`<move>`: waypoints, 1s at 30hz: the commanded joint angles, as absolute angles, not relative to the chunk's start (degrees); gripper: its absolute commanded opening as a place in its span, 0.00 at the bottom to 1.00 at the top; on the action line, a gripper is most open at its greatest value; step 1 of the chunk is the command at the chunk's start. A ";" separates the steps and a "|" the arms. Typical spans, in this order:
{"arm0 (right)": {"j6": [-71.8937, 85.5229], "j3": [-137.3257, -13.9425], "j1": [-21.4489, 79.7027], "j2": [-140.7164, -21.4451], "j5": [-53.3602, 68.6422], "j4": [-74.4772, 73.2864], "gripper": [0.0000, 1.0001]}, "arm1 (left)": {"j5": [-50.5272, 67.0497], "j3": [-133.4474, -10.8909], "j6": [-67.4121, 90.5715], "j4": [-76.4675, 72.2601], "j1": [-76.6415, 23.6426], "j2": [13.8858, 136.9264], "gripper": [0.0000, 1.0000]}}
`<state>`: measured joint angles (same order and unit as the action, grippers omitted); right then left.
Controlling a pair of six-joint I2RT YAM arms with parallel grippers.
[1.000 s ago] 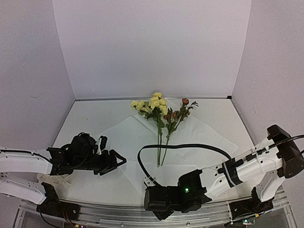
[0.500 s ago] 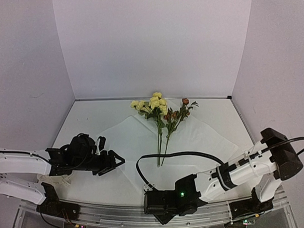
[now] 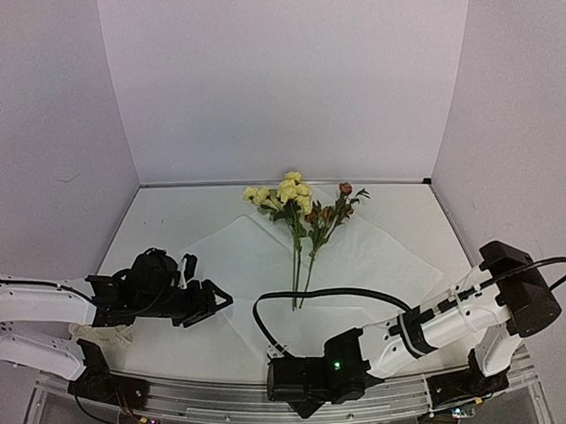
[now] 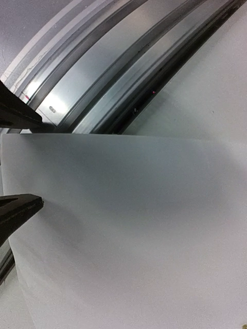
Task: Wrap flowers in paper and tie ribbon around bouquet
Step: Pick up the bottom corner of the flattened wrapping paper from the center of the board.
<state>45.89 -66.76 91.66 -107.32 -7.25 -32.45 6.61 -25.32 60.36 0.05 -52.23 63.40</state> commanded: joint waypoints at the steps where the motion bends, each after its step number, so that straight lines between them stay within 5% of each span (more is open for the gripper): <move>1: 46.50 -64.74 91.65 -107.59 -7.33 -31.64 0.37 | 5.32 -26.13 60.30 -0.35 -52.56 63.40 0.69; 11: 44.61 -66.68 90.10 -104.36 -11.46 -35.09 0.07 | 5.02 -27.99 59.13 1.63 -52.56 63.81 0.69; 30: 28.49 -89.17 81.41 -105.57 -31.34 -61.35 0.03 | 3.00 -39.86 53.27 6.47 -50.21 70.29 0.67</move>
